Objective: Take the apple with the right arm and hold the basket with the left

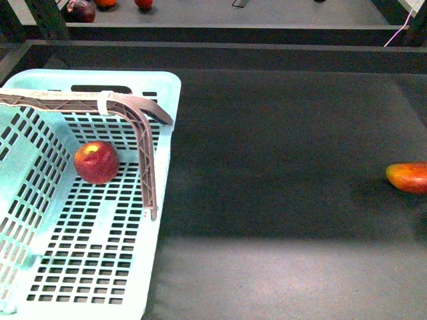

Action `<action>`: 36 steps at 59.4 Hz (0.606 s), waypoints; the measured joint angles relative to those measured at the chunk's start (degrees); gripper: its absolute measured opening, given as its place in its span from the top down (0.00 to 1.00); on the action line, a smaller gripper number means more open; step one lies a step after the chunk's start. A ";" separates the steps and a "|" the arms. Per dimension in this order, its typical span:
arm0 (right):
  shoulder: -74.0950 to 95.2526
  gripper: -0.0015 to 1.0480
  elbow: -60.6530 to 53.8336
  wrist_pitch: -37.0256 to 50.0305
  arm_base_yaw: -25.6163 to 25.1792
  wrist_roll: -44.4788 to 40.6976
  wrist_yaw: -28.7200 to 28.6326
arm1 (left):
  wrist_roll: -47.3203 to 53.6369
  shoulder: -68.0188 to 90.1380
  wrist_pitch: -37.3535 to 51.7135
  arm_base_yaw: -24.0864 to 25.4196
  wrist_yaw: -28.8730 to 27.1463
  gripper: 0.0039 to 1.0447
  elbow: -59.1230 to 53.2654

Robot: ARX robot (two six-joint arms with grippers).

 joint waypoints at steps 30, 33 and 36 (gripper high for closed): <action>0.00 0.09 0.00 0.00 0.00 0.00 -0.02 | 30.27 -16.76 -1.25 10.38 9.92 0.97 -14.23; 0.00 0.09 0.00 0.00 0.00 0.00 -0.02 | 30.32 -18.64 -2.27 11.15 10.67 0.97 -15.08; 0.00 0.09 0.00 0.00 0.00 0.00 -0.02 | 30.40 -20.20 -3.02 11.74 11.28 0.97 -15.74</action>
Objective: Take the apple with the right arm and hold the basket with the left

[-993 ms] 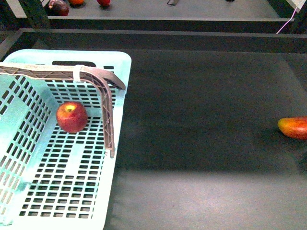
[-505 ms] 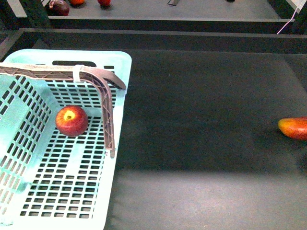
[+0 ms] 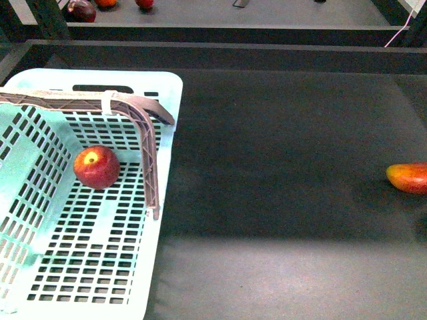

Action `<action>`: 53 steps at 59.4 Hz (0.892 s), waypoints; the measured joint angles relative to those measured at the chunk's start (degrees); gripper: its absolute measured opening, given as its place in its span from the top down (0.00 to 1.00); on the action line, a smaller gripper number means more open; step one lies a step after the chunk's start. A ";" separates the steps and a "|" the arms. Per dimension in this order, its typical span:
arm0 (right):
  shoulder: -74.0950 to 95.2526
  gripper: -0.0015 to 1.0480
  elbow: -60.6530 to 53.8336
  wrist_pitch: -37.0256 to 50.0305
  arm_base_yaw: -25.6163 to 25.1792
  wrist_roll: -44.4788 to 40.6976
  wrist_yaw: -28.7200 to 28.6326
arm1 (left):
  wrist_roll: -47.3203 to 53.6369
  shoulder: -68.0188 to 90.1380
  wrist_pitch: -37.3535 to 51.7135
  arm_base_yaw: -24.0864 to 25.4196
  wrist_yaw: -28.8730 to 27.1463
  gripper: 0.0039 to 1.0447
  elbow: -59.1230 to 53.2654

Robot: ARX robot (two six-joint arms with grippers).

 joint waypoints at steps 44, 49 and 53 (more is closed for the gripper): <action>0.00 0.09 0.00 0.00 0.00 0.00 0.02 | 0.33 -18.69 -12.85 5.90 5.88 0.97 -4.68; 0.00 0.09 0.00 0.00 0.00 0.00 0.00 | 0.33 -20.39 -14.60 5.90 5.88 0.97 -4.68; 0.00 0.09 0.00 0.00 0.00 0.00 0.00 | 0.33 -21.86 -16.00 5.90 5.88 0.97 -4.68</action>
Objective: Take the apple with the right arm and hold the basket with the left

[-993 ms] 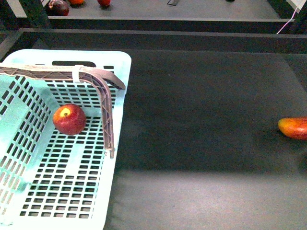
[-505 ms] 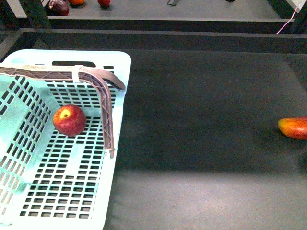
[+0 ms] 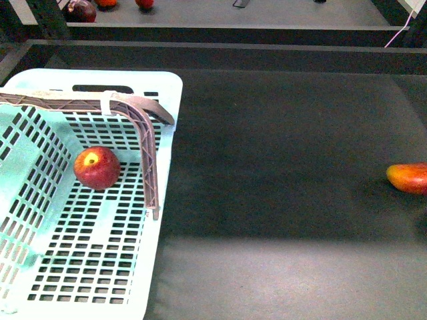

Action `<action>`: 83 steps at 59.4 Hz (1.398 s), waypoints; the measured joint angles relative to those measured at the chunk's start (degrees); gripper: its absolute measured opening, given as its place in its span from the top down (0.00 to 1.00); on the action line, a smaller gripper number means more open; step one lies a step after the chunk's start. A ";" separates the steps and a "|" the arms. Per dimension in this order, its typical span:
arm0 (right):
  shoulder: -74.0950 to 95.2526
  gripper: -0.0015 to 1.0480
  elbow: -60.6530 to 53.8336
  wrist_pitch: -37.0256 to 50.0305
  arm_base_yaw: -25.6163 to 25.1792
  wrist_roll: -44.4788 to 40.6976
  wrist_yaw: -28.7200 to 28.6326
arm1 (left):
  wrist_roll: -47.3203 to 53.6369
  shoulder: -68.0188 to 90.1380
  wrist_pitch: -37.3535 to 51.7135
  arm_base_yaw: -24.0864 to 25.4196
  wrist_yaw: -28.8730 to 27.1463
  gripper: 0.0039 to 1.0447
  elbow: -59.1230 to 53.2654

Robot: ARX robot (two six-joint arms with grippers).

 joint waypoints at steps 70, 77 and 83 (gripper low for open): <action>0.00 0.09 0.00 0.00 0.00 0.00 0.00 | 0.00 -15.28 -15.54 0.00 0.00 0.97 0.02; 0.00 0.09 0.00 0.00 0.00 0.00 0.00 | -0.02 -15.28 -15.54 0.00 0.00 0.87 0.02; 0.00 0.09 0.00 0.00 0.00 0.00 0.00 | -0.02 -15.28 -15.54 0.00 0.00 0.68 0.02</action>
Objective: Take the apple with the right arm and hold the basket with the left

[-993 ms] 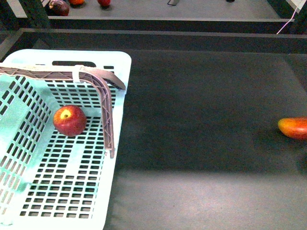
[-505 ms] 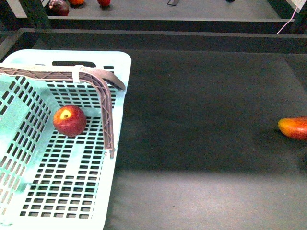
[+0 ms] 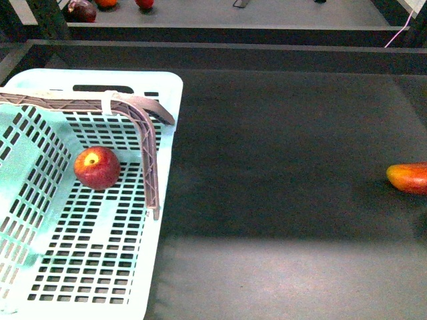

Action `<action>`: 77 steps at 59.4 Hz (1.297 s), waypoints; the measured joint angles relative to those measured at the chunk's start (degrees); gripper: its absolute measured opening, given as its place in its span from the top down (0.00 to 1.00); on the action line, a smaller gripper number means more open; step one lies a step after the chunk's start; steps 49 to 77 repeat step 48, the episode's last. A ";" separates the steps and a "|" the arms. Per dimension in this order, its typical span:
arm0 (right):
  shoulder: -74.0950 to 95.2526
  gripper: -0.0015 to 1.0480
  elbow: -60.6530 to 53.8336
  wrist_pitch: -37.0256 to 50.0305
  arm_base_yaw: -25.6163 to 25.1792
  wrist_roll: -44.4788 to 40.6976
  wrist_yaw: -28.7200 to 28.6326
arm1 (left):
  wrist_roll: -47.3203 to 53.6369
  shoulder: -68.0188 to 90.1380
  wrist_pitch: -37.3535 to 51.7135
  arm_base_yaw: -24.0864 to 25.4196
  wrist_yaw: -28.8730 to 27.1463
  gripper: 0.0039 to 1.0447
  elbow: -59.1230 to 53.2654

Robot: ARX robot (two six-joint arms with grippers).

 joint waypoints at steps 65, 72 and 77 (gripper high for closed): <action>0.00 0.09 0.00 0.00 0.00 0.00 0.00 | 0.13 0.00 -0.02 0.00 0.00 0.06 0.00; 0.00 0.09 0.00 0.00 0.00 0.00 0.00 | 0.13 0.00 -0.02 0.00 0.00 0.06 0.00; 0.00 0.09 0.00 0.00 0.00 0.00 0.00 | 0.13 0.00 -0.02 0.00 0.00 0.06 0.00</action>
